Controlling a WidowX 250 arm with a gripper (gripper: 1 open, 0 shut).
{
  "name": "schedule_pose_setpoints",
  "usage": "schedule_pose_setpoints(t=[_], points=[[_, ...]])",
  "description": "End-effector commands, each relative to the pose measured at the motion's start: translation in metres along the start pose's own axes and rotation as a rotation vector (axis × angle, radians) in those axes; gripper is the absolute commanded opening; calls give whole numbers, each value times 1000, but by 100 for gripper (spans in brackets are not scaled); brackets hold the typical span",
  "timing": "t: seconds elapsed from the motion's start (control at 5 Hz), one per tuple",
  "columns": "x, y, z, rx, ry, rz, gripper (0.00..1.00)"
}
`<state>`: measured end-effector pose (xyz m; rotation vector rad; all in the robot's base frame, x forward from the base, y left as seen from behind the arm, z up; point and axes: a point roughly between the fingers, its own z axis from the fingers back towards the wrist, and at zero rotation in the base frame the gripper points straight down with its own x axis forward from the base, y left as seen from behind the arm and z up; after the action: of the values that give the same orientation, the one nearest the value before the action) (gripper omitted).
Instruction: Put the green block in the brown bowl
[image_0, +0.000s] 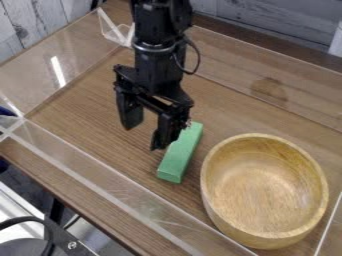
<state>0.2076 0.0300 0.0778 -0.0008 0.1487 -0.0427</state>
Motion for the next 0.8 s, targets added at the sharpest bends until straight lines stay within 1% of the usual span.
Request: schedule_pose_setpoints(t=[0.0, 0.6], points=[[5, -3, 3, 6, -35, 0, 100], [8, -16, -14, 0, -35, 0, 100]])
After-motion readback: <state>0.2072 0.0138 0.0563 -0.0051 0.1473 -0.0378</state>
